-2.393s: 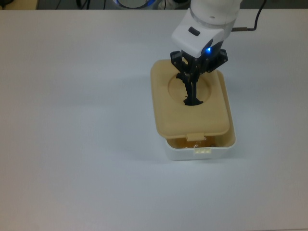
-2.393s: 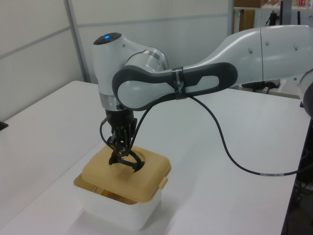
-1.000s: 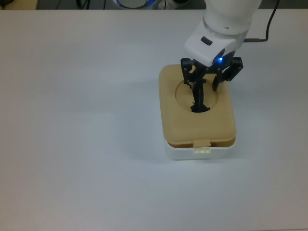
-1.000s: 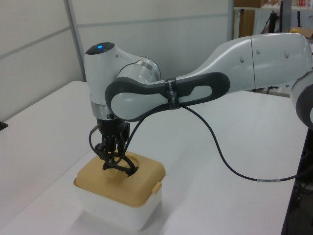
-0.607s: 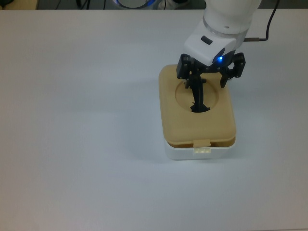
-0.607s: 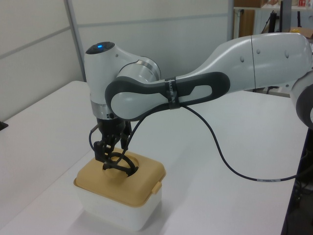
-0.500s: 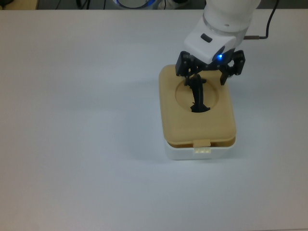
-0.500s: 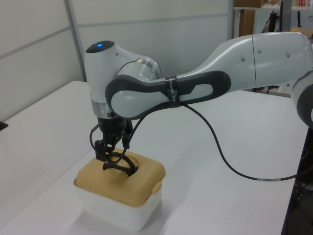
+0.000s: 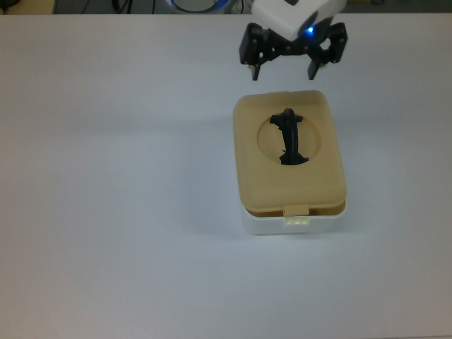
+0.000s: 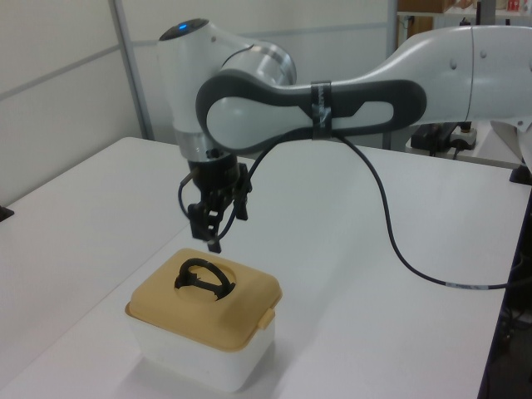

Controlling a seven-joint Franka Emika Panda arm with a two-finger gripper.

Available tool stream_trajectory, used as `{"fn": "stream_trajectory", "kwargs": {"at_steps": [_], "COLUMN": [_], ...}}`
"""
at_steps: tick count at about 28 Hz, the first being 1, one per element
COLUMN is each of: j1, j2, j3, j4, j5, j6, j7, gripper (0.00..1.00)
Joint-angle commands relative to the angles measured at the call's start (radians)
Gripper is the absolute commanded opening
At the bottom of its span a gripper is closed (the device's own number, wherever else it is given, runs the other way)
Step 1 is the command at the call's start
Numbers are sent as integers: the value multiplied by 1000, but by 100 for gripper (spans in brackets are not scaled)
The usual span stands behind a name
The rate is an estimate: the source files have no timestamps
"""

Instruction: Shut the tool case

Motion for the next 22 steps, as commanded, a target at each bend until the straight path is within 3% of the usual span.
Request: {"fn": "stream_trajectory", "kwargs": {"at_steps": [1,22], "j1": [-39,-298], "j2": [-25,-84], "j3": [-8,-8], "j4": [-32,-30], "j5": [-10,2], "j6": [-20,-64], "j7": [-67,-296], "gripper": [100,100]}}
